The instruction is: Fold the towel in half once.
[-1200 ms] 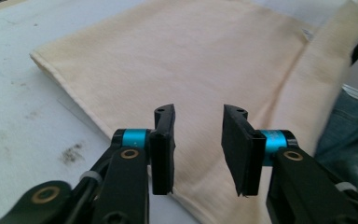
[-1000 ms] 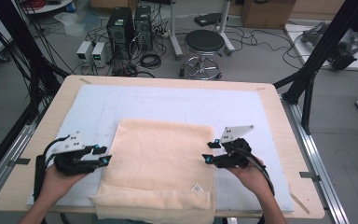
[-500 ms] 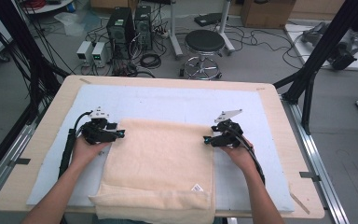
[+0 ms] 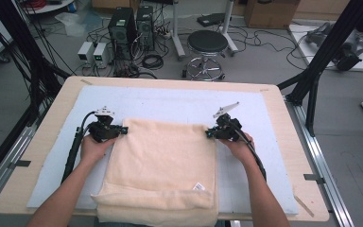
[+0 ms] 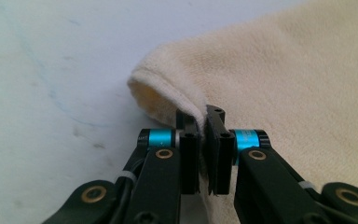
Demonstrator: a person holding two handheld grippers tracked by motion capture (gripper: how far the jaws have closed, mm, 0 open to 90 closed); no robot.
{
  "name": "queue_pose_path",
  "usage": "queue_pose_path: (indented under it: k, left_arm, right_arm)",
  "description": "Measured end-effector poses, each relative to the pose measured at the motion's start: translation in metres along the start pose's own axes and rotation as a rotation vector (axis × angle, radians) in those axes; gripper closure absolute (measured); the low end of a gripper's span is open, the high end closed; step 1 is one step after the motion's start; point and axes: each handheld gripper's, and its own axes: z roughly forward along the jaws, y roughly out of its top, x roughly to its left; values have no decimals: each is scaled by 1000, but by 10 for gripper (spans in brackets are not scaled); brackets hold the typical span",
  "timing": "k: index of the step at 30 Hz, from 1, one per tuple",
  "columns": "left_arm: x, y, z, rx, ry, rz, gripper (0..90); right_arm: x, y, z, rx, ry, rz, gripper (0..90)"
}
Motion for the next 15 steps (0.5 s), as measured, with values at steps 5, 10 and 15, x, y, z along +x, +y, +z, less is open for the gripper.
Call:
queue_pose_path:
  k: [5, 10, 15]
  left_arm:
    - [9, 29, 8, -31, 60, -19, 850]
    - [21, 63, 11, -67, 97, -23, 847]
    - [26, 69, 10, -47, 102, 20, 684]
  right_arm:
    - [-25, 31, -1, -15, -82, 18, 858]
    - [-52, 57, 0, -28, -136, 51, 846]
    - [-63, 64, 2, -39, -151, 66, 592]
